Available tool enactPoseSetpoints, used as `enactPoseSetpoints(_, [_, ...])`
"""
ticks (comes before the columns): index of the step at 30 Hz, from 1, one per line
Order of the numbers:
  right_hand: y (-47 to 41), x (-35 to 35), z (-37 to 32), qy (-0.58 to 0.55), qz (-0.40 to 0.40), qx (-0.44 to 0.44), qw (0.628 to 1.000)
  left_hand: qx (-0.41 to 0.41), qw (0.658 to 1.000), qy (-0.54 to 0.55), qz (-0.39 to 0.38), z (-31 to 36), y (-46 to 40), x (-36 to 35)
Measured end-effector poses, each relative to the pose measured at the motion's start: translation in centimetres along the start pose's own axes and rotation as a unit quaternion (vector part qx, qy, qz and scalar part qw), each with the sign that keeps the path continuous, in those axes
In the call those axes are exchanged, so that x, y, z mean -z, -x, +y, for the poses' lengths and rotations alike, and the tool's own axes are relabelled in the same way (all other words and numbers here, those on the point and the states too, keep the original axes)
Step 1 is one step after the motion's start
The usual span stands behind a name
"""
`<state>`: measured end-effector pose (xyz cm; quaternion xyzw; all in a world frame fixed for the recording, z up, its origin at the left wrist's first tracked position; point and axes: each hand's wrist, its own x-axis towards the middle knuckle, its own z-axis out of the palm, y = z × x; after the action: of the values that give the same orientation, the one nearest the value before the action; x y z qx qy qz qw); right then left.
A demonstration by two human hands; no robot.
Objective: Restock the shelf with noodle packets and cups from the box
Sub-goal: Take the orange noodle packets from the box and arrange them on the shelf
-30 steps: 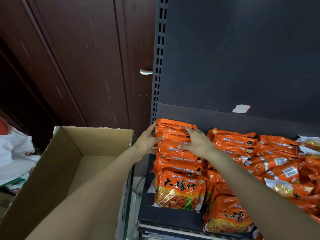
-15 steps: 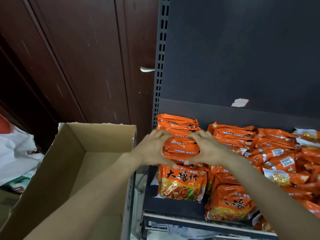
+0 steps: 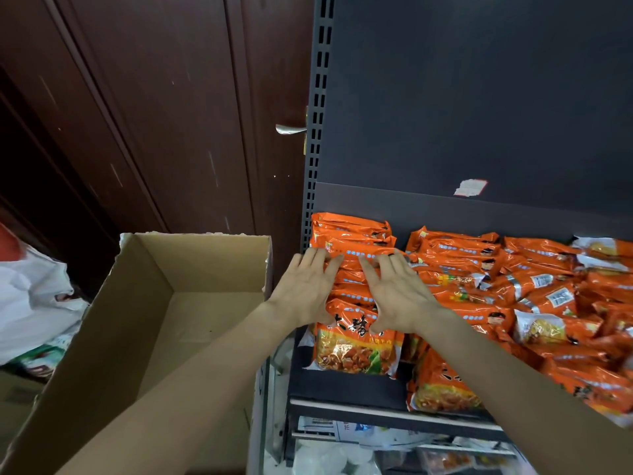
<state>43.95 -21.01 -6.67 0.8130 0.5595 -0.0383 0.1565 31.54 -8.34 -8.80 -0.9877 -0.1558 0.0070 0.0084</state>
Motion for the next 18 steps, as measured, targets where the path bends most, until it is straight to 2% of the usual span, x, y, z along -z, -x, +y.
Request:
enactPoseSetpoints(1, [0.0, -0.1, -0.1, 0.008, 0.036, 0.019, 0.999, 0.005, 1.0, -0.009, 0.023, -0.4, 0.2, -0.4])
enactPoseSetpoints(6, [-0.3, -0.2, -1.3, 0.026, 0.093, 0.018, 0.995, 0.019, 0.998, -0.001, 0.056, -1.2, 1.3, -0.6])
enactPoseSetpoints(11, [0.6, -0.6, -1.3, -0.03, 0.091, -0.011, 0.995, -0.025, 0.999, -0.046, -0.001, 0.6, 2.0, -1.8])
enactPoseSetpoints(13, [0.8, -0.9, -1.4, -0.051, 0.09, -0.027, 0.994, -0.018, 0.998, -0.054, -0.019, 1.2, 2.1, -2.8])
enactPoseSetpoints(18, [1.4, -0.9, -1.4, -0.074, 0.064, -0.057, 0.993, 0.004, 0.999, -0.05, 0.0, 1.5, 1.9, -2.6])
